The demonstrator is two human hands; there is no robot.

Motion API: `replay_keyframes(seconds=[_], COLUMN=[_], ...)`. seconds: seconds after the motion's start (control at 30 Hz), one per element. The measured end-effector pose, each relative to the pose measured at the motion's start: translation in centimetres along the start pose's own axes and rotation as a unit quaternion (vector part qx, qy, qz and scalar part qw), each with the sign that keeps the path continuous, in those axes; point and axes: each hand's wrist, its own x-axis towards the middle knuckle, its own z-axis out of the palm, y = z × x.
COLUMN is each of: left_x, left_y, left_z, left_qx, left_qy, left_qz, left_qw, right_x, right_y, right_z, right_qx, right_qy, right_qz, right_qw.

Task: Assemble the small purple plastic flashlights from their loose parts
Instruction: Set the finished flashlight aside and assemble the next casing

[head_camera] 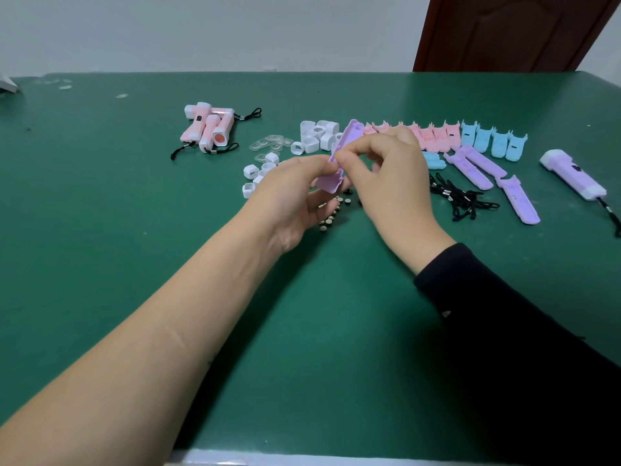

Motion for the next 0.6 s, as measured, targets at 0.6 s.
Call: replay_keyframes(seconds=[0.6], left_x=[-0.08], left_y=[0.1], left_z=[0.15], left_qx=[-0.051], left_qy=[-0.023], left_qz=[-0.001], left_qw=[0.998], right_x=[0.48], right_y=[-0.44], right_z=[-0.61], right_qx=[0.316], right_qy=[-0.078], right_qz=[0.221], right_qw=[0.92])
